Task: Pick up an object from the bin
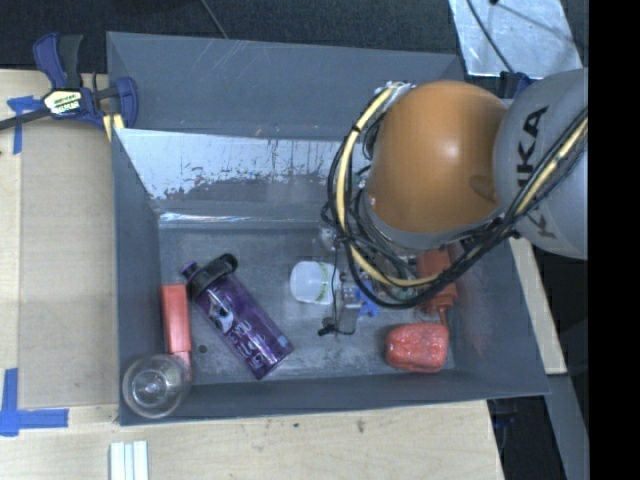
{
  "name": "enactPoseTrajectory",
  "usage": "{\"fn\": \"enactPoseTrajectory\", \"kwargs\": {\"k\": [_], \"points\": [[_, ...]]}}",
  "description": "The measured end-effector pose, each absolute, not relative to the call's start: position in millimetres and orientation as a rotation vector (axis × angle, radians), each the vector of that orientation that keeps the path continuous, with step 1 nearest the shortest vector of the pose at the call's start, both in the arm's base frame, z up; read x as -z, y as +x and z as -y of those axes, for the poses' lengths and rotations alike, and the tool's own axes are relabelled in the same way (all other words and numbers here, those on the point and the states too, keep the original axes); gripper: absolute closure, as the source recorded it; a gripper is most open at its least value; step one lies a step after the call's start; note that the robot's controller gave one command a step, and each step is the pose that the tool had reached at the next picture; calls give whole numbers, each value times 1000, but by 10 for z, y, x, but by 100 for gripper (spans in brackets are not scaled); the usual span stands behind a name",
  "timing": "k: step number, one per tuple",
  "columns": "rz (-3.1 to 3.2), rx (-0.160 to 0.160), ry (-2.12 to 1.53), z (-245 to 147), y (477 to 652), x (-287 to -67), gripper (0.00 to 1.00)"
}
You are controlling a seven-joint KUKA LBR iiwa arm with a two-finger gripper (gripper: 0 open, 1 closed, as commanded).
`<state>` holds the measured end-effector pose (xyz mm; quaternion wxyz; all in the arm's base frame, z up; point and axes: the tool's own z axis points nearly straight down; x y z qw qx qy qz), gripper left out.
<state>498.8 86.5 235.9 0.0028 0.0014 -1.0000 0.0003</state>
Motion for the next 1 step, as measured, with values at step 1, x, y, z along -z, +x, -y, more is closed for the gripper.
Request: {"fn": "enactPoseTrajectory", "kwargs": {"k": [1], "points": [[3144,1,0,-861,5004,-2402,0]]}}
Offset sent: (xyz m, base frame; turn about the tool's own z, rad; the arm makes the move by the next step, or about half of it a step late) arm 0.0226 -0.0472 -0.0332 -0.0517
